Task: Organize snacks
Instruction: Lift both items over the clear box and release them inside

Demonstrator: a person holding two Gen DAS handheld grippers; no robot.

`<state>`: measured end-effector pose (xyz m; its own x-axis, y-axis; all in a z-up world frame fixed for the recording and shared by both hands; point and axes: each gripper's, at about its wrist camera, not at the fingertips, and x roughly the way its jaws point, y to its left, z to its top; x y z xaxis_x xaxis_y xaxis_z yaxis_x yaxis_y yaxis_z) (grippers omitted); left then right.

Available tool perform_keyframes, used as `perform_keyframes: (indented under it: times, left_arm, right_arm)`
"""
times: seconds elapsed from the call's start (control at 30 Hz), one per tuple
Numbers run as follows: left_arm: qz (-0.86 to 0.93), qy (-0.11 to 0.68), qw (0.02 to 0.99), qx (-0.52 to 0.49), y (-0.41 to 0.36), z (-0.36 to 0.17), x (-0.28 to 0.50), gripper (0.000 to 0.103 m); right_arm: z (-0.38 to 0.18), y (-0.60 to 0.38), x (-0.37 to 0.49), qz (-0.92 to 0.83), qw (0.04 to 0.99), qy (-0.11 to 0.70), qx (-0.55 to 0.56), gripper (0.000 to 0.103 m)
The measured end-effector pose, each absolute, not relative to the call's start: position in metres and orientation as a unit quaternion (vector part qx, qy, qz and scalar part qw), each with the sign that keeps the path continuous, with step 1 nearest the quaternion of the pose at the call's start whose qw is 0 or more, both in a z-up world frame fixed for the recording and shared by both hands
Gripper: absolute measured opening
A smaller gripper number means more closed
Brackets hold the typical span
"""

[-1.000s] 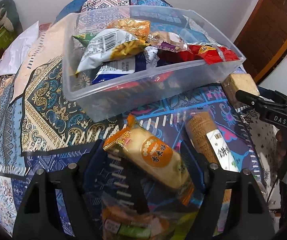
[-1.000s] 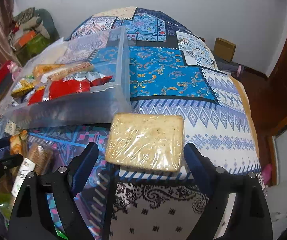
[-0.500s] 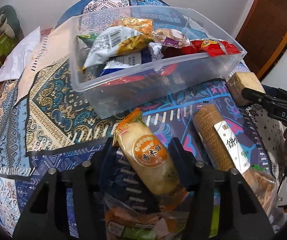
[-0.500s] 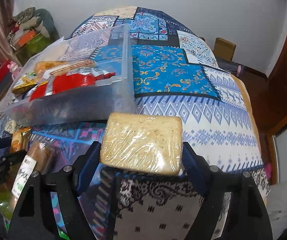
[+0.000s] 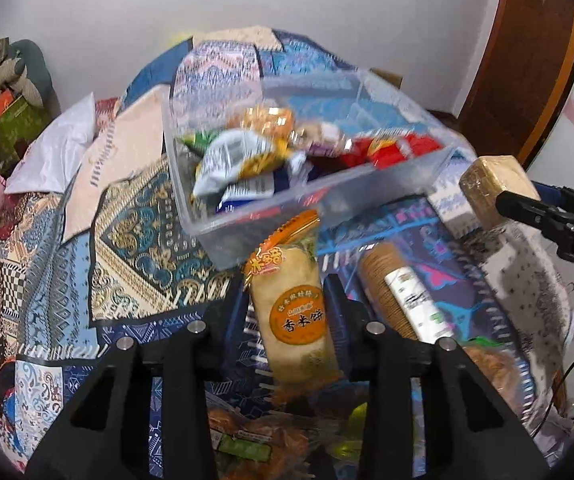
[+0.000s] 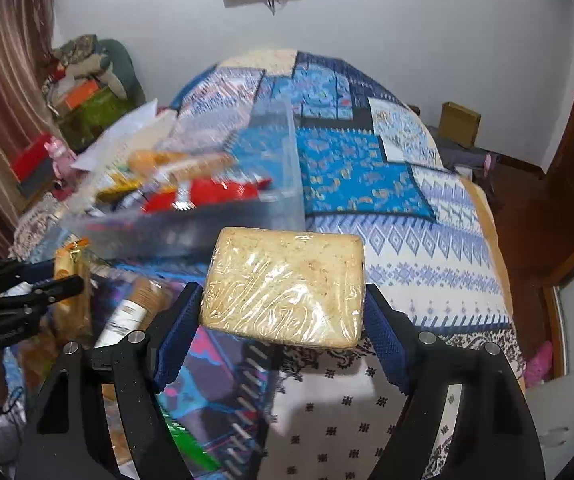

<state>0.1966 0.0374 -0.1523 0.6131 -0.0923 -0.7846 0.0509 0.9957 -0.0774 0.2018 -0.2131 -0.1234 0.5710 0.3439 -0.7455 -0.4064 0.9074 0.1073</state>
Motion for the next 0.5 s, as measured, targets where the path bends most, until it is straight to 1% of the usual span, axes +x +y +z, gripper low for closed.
perform_keyframes:
  times: [0.2,0.5]
  left_arm:
    - [-0.043,0.403,0.914,-0.028,0.038,-0.123,0.199,0.038]
    - [-0.043,0.366,0.929,-0.044,0.045,-0.090,0.218,0.038]
  right_arm:
    - [-0.103,-0.204,0.200,0.228,0.893,0.388,-0.029,0.077]
    - [-0.089,-0.177,0.212,0.248,0.896,0.367,-0.034,0.077]
